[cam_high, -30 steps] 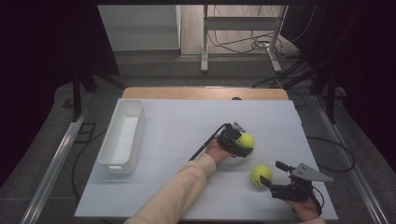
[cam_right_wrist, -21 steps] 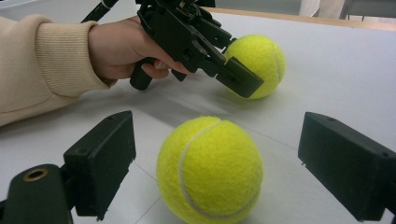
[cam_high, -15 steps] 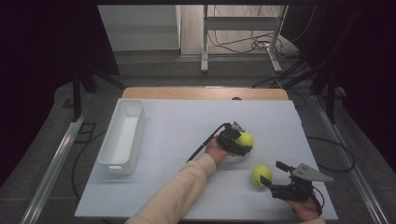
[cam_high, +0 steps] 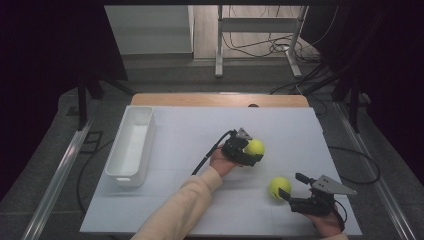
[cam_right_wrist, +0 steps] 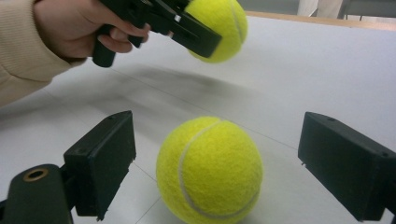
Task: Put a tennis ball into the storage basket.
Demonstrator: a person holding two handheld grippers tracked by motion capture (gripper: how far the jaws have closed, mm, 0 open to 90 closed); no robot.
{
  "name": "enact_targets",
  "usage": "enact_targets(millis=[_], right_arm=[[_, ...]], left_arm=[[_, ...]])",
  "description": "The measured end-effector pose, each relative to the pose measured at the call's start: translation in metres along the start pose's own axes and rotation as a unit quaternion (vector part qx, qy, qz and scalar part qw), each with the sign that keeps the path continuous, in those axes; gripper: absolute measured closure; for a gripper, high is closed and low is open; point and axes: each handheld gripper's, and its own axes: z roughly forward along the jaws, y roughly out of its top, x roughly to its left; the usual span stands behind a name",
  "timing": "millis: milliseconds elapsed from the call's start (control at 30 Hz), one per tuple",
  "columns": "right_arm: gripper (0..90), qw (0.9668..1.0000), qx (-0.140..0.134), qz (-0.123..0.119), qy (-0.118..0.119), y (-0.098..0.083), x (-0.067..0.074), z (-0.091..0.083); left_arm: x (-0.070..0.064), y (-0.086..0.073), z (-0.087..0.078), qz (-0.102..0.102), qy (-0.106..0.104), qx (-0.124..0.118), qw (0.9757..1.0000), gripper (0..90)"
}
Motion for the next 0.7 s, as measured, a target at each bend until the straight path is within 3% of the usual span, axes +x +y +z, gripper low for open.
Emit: enact_targets(millis=[567, 700], right_arm=[[11.6, 1.0, 0.0, -0.001, -0.002, 0.001, 0.001, 0.001], [11.6, 1.0, -0.001, -0.001, -0.002, 0.001, 0.002, 0.001]], left_arm=[[0.004, -0.015, -0.035, -0.014, 0.002, -0.012, 0.9998, 26.8], [0.005, -0.017, -0.042, -0.009, 0.001, -0.011, 0.9999, 26.8]])
